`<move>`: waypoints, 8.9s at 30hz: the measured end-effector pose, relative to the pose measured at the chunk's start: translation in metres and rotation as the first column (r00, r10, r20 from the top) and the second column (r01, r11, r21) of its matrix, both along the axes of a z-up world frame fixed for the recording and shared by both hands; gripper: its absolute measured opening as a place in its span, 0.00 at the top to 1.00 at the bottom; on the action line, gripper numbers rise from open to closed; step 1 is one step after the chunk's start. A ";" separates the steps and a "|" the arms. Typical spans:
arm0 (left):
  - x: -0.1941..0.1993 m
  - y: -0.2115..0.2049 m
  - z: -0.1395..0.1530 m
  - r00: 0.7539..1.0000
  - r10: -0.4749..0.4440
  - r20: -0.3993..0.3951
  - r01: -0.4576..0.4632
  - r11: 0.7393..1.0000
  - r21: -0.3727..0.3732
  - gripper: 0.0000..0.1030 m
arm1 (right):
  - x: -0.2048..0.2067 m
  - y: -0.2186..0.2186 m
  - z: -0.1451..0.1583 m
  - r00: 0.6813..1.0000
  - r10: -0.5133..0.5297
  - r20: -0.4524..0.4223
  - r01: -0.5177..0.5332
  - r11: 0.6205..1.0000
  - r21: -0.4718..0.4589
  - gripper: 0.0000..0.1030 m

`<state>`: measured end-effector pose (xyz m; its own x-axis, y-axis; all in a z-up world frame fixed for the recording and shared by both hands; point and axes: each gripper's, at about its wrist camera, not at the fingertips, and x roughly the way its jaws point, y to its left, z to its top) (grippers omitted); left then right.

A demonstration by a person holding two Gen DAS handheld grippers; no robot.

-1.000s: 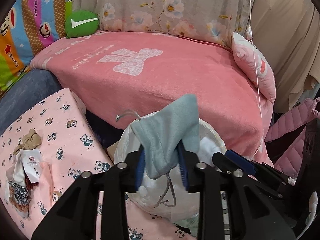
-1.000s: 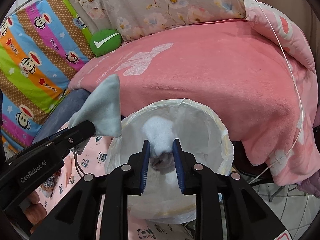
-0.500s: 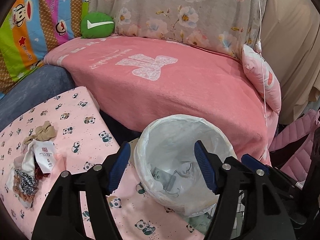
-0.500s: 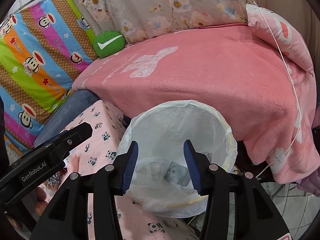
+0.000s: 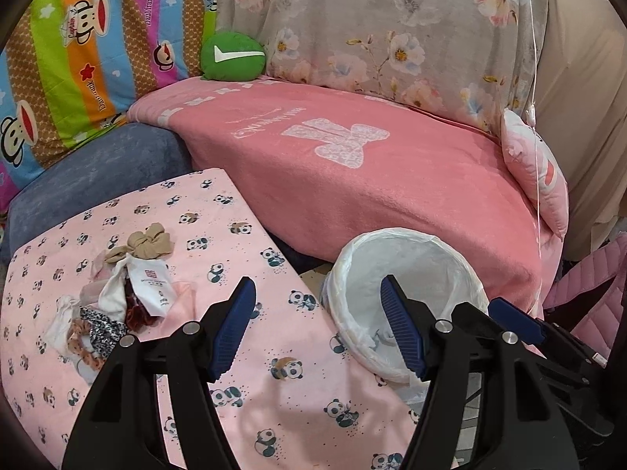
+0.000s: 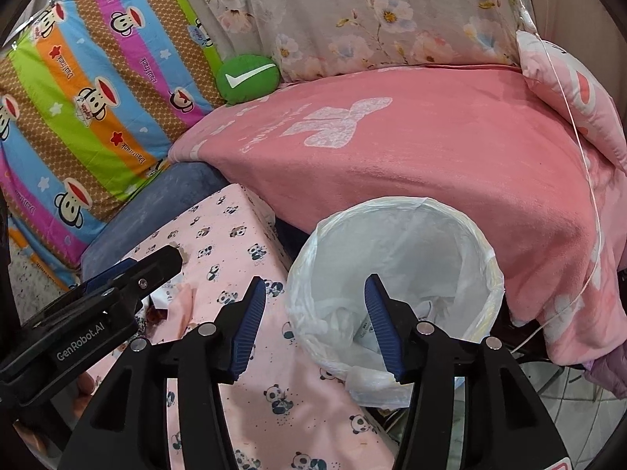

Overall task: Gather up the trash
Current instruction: 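Return both grippers to the pile and close the left gripper on a scrunchie, then grasp the leopard-print scrunchie with the right gripper while the left gripper holds the tan scrunchie, then carry both scrunchies over the basket and open both grippers, then move both grippers back toward the remaining pile, then grasp the grey sock with the left gripper while the right gripper grasps the pink cloth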

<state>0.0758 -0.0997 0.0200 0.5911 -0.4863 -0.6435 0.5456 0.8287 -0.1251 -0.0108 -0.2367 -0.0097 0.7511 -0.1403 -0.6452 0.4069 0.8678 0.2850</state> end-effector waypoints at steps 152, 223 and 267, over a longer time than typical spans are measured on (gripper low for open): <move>0.000 -0.080 0.008 0.979 -0.201 -0.047 0.201 0.979 0.009 0.90 | -0.012 -0.074 -0.023 0.995 -0.036 0.092 0.021 0.987 0.157 0.92; 0.034 0.125 -0.060 0.946 0.318 -0.063 -0.303 0.937 0.172 0.14 | 0.049 0.102 -0.031 0.987 0.150 -0.062 -0.152 0.988 -0.014 0.44; 0.089 0.210 -0.117 0.886 0.365 -0.286 -0.362 0.930 0.067 0.64 | 0.178 0.177 -0.115 0.928 0.307 -0.210 -0.292 0.951 0.098 0.96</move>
<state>0.1645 0.1101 -0.0967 0.5126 -0.2650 -0.8167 0.1474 0.9642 -0.2204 0.1670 -0.0602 -0.1244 0.5901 0.1158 -0.7990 0.1895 0.9422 0.2765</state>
